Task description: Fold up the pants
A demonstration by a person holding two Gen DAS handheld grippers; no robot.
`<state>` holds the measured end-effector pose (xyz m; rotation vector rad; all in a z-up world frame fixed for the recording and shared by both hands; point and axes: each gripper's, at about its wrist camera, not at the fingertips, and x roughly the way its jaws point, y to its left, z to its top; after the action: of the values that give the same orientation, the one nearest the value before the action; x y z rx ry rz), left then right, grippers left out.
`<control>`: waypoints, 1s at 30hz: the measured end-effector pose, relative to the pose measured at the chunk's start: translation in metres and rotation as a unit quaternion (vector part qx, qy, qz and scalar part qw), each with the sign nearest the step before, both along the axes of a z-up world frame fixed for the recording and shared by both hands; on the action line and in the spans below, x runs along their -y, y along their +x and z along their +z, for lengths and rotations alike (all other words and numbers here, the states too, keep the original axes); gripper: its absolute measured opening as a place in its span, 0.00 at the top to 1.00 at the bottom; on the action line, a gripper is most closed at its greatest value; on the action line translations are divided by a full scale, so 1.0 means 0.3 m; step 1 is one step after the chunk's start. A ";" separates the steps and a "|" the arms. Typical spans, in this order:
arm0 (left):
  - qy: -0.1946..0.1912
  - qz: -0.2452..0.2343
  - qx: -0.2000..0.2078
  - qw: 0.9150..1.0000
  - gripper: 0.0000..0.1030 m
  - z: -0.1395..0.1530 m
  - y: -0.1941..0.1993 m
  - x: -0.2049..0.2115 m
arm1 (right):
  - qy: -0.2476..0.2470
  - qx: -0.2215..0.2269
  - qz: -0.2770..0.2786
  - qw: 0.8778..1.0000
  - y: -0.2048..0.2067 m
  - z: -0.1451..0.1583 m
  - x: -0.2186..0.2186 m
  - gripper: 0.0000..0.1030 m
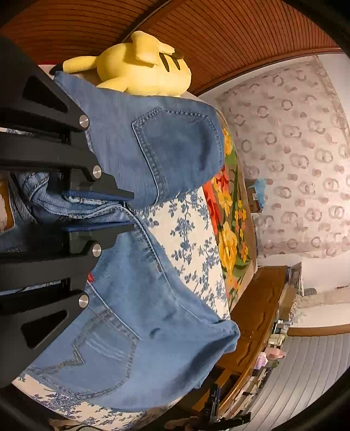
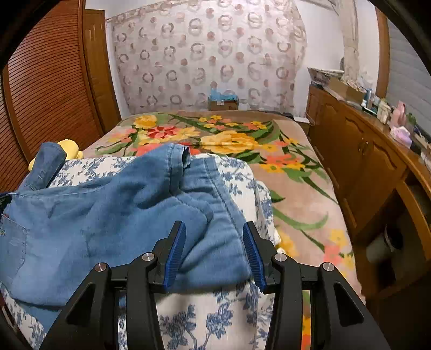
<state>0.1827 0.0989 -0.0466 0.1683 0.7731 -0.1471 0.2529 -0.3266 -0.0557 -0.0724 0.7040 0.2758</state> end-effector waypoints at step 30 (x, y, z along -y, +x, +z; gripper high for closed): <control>-0.065 -0.004 0.065 0.996 0.22 0.080 -0.183 0.093 | 0.064 0.066 -0.062 0.994 -0.108 0.144 0.117 0.99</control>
<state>0.1279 0.0710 -0.0227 0.0563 0.6305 -0.1925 0.2206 -0.3617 -0.0124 0.0741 0.5547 0.1948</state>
